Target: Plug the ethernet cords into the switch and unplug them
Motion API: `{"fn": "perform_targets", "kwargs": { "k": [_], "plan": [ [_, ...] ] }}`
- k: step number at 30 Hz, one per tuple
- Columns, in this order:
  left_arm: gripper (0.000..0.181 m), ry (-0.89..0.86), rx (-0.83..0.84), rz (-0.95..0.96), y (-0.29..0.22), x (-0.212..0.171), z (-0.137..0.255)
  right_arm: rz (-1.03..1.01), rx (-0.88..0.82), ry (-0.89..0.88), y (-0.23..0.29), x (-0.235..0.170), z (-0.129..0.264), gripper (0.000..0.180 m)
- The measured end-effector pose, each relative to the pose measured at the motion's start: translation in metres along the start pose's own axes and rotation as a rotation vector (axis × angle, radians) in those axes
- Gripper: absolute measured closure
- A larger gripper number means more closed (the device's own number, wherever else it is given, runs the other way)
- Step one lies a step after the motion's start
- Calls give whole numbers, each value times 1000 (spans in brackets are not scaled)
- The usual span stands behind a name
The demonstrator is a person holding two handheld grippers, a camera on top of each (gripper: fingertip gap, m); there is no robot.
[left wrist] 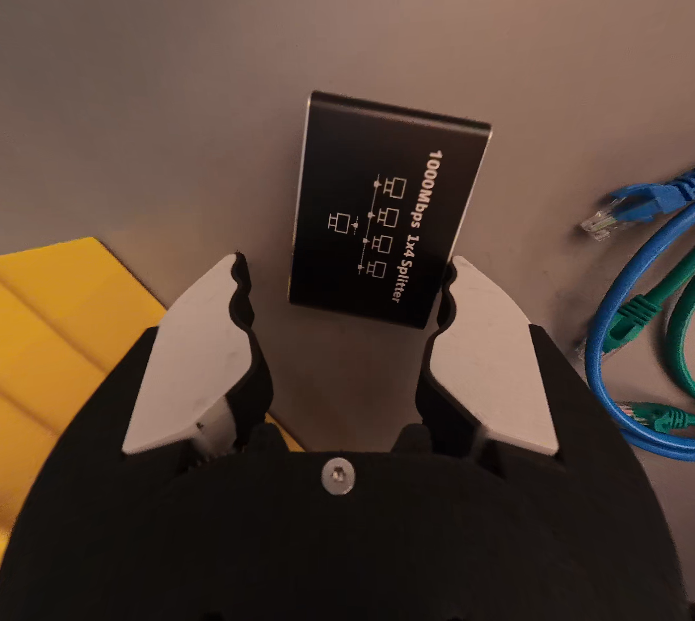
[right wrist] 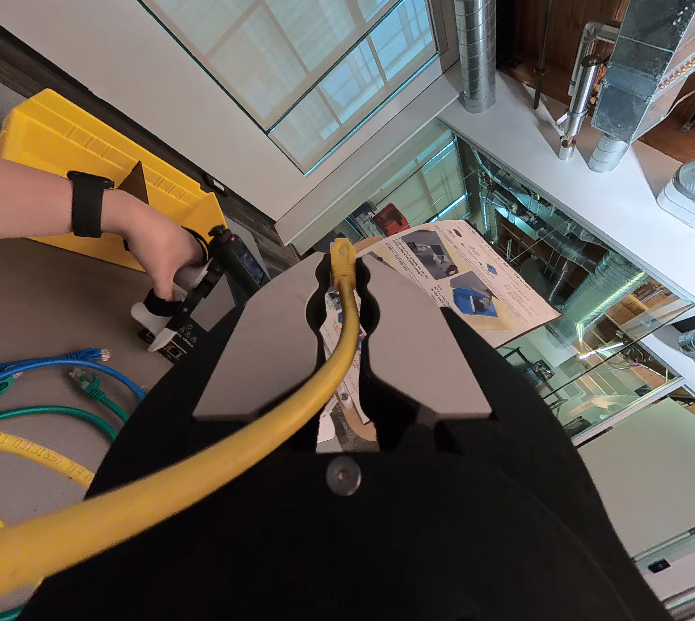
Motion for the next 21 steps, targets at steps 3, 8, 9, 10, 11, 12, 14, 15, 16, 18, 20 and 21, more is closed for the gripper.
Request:
{"fn": "perform_targets", "kwargs": {
  "k": [3,8,9,10,11,12,14,15,16,18,20,21],
  "plan": [
    [86,36,-72,57,-1,-3,-5,3,8,11,2,-2,-2,168],
    [101,43,-73,36,-1,-2,-3,9,30,18,5,-2,-4,168],
    [102,35,-70,27,0,-1,-3,9,34,20,6,-3,-5,168],
    [102,36,-76,28,0,0,-3,11,38,24,7,-3,-5,168],
    [102,35,-76,29,0,1,-4,12,42,28,7,-4,-6,168],
    [103,34,-77,29,0,1,-4,13,45,32,8,-5,-6,168],
    [103,14,-99,33,-1,4,-3,7,53,39,9,-7,-8,168],
    [103,-6,-123,36,-1,5,-2,1,59,45,10,-8,-9,168],
    [103,-26,-147,43,-2,7,0,-3,64,52,10,-10,-10,168],
    [104,-77,-176,50,-3,10,8,-7,73,70,12,-14,-12,168],
    [104,-127,-205,39,-4,12,15,-13,79,94,13,-19,-15,168],
    [104,-149,-226,38,-5,12,19,-20,83,104,14,-22,-16,168]
  ]
}}
Point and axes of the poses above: each gripper's, where its closed fingertips meet, z back along the fingers, x out of its top, y = z × x across the jaws, the point moved 7 cm from there along z, back along the fingers, and after that the axes turned 3 degrees about -x, right-handed, at the moved point
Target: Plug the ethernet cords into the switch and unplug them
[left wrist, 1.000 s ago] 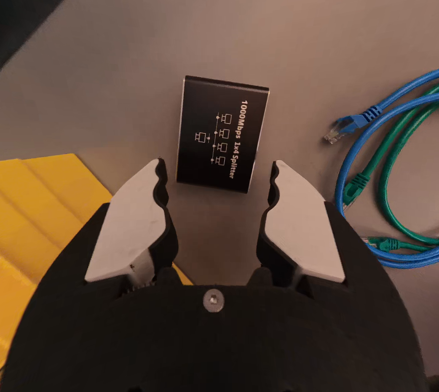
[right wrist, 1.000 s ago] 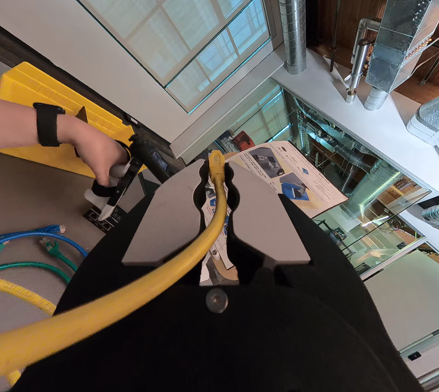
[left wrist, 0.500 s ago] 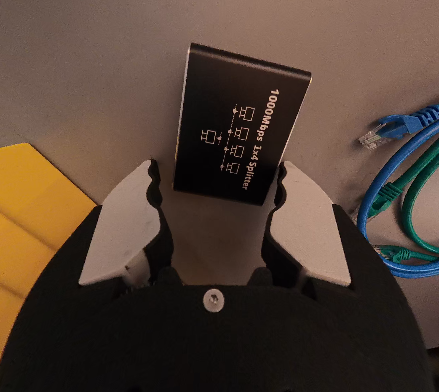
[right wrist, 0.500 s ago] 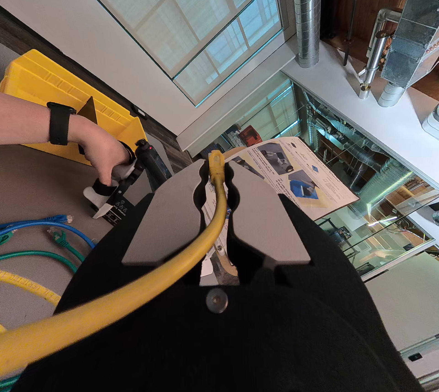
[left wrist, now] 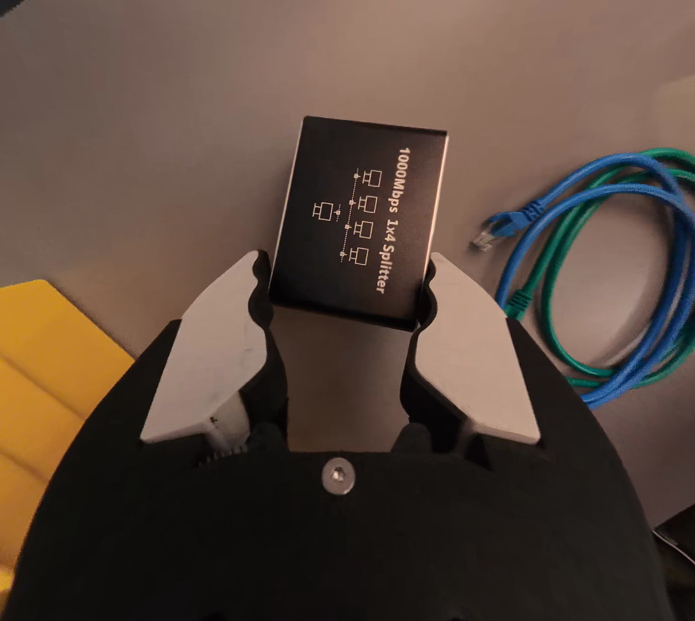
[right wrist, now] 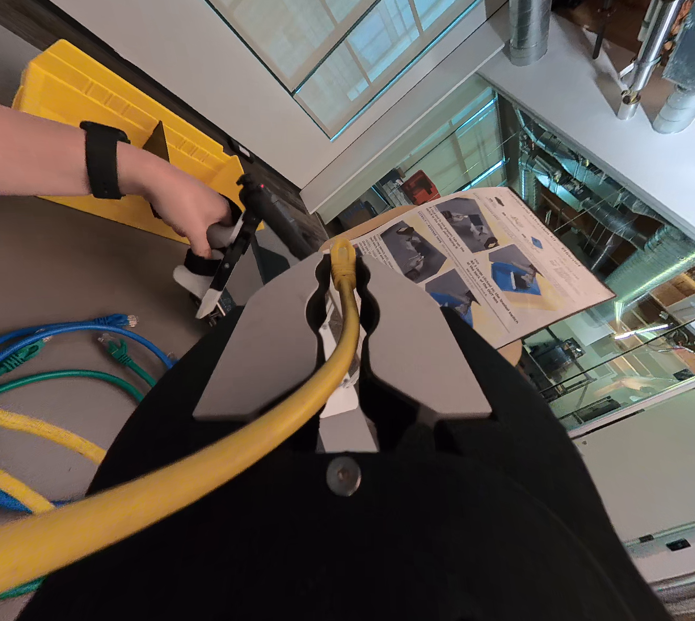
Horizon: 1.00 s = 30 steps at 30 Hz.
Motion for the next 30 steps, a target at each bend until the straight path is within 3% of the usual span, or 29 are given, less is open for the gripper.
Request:
{"fn": "perform_targets", "kwargs": {
  "k": [8,14,18,22,30],
  "plan": [
    [104,-231,-163,-11,-15,13,33,-52,30,88,7,-19,-15,168],
    [104,-636,-500,-69,-56,34,85,-103,-19,162,4,-29,-23,168],
    [104,-969,-603,-183,-99,45,122,-117,-108,154,-4,-20,-18,167],
    [104,-1150,-588,-288,-139,43,139,-102,-194,129,-12,-2,-9,168],
    [105,-1261,-462,-418,-183,31,153,-23,-266,85,-17,19,5,167]
  ]
}}
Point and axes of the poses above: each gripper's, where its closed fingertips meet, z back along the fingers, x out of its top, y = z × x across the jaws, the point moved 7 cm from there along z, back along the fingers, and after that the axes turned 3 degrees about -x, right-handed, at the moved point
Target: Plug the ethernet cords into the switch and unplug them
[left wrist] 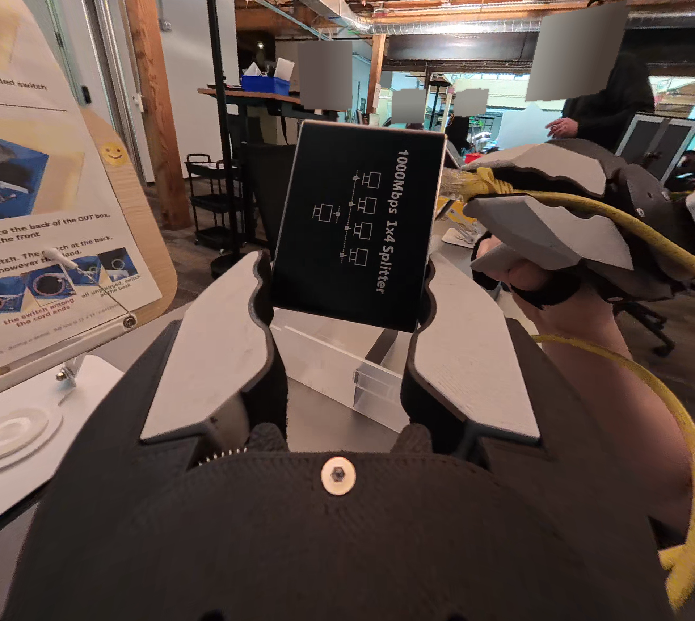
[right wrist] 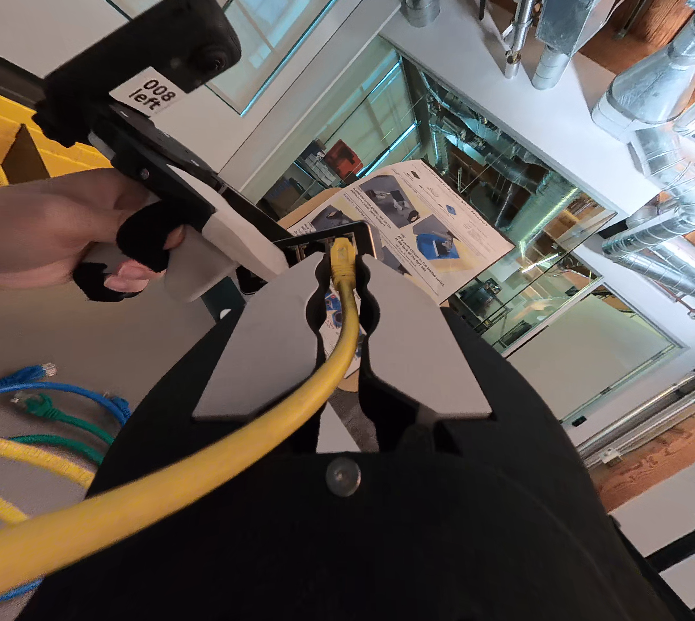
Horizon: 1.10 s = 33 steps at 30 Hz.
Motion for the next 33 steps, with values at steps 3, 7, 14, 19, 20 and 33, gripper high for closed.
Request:
{"fn": "perform_targets", "kwargs": {
  "k": [3,7,14,19,20,33],
  "plan": [
    [105,-9,24,-39,-6,3,1,13,-8,-12,0,3,2,167],
    [105,-10,84,-104,-13,9,4,89,-42,-25,1,8,4,167],
    [105,-7,177,-278,-27,22,13,149,-93,-94,4,18,9,167],
    [105,3,150,-298,-32,28,16,136,-83,-128,2,22,13,167],
    [105,7,147,-298,-32,29,17,148,-89,-128,3,23,13,167],
    [107,39,230,-491,-63,41,22,182,-160,-154,0,33,22,167]
  ]
}}
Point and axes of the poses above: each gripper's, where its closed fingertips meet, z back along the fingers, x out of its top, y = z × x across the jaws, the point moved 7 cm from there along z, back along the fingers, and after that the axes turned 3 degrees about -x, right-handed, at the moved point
